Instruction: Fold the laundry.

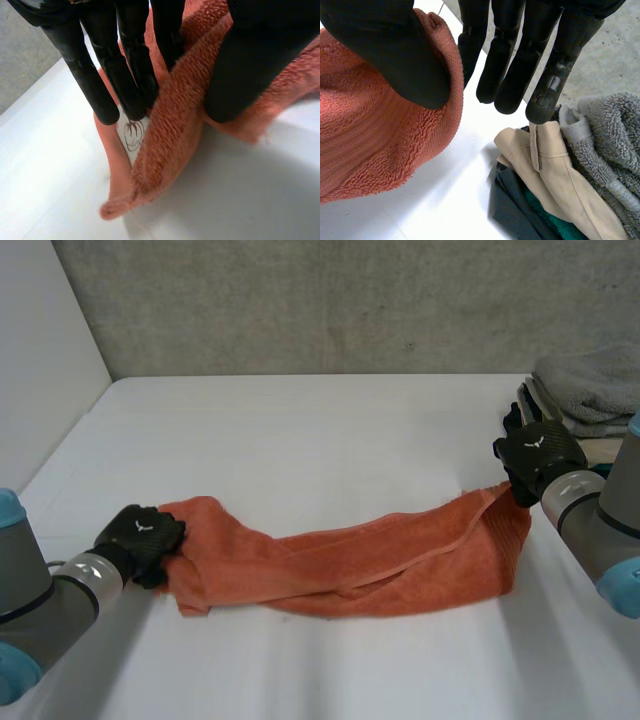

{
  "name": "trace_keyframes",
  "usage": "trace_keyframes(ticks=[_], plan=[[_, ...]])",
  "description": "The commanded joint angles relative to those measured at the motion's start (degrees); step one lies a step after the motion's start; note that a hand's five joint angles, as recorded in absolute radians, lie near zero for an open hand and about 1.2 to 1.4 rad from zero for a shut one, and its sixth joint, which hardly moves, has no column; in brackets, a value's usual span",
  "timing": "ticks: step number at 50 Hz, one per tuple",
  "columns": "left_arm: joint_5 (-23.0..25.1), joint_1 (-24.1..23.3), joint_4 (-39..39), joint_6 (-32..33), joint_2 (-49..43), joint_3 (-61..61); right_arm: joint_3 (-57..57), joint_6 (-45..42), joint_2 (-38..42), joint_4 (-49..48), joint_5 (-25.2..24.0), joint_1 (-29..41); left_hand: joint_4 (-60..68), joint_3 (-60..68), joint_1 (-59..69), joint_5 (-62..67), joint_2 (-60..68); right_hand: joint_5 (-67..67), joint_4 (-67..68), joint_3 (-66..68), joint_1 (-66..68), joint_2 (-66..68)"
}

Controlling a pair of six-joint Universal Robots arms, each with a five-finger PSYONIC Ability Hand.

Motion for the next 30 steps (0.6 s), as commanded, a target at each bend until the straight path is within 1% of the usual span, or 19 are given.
trace_keyframes(ticks=[1,10,13,14,15,17,18,19,21,22,23,26,27,30], plan=[[-0.2,-0.1,0.0,0.0,0.0,2.3,-0.1,0.0,0.0,0.0,-0.1,0.1,22.4,22.1,23.4,24.3,22.0,13.1,11.9,12.1,23.2,12.7],[-0.8,-0.3,-0.9,0.1,2.1,4.1,-1.1,-0.2,-0.8,1.1,0.0,-0.5,22.4,22.1,23.5,24.3,22.0,13.1,11.9,12.1,23.2,12.7],[-0.8,-0.1,-2.0,-0.1,7.8,4.5,-1.8,-1.4,-3.0,3.0,0.1,-0.8,22.4,22.1,23.5,24.3,22.0,13.1,11.9,12.1,23.2,12.7],[-0.8,-0.1,-2.6,-0.2,9.6,4.5,-2.4,-2.9,-5.7,5.2,0.0,-0.8,22.4,22.1,23.5,24.3,22.0,13.1,11.9,12.1,23.2,12.7],[-0.8,0.0,-4.2,-0.2,12.8,4.6,-2.5,-3.9,-7.1,6.5,0.0,-0.8,22.4,22.1,23.5,24.3,22.0,13.1,11.9,12.1,23.2,12.7],[-0.7,0.1,-6.1,-0.3,16.3,4.9,-3.1,-6.1,-10.0,9.5,0.0,-0.9,22.4,22.1,23.5,24.3,22.0,13.1,11.9,12.1,23.2,12.7],[-0.7,0.3,-7.2,-0.4,18.1,5.1,-4.1,-8.7,-12.7,12.5,0.0,-0.9,22.4,22.1,23.5,24.3,22.0,13.1,11.9,12.1,23.2,12.7],[-0.6,0.6,-9.5,-0.6,21.9,5.7,-4.7,-10.0,-14.0,14.0,-0.1,-0.9,22.4,22.1,23.5,24.3,22.0,13.1,11.9,12.1,23.2,12.7],[-0.4,0.8,-11.7,-0.8,25.2,6.3,-5.9,-12.6,-16.6,16.9,-0.1,-1.1,22.4,22.1,23.5,24.3,22.0,13.1,11.9,12.1,23.2,12.7],[-0.3,0.9,-12.8,-0.9,26.7,6.6,-6.8,-15.4,-18.8,19.7,-0.3,-1.8,22.4,22.1,23.5,24.3,22.0,13.1,11.9,12.1,23.2,12.7],[-0.2,1.4,-15.1,-0.9,29.2,7.1,-7.3,-16.7,-19.6,21.2,-0.4,-2.2,22.4,22.1,23.5,24.3,22.0,13.1,11.9,12.1,23.2,12.7],[0.0,2.2,-18.7,-0.7,31.8,7.7,-8.3,-21.5,-22.3,25.9,-0.6,-3.7,22.4,22.1,23.5,24.3,22.0,13.1,11.9,12.1,23.2,12.7],[0.2,2.7,-21.1,-0.6,33.1,8.0,-8.3,-22.6,-22.6,26.9,-0.5,-3.9,22.4,22.1,23.5,24.3,22.0,13.1,11.9,12.1,23.2,12.7],[0.3,3.2,-24.2,-0.5,33.3,9.0,-7.4,-25.6,-23.0,30.0,-0.6,-4.0,22.4,22.1,23.5,24.3,22.0,13.1,11.9,12.1,23.2,12.7]])
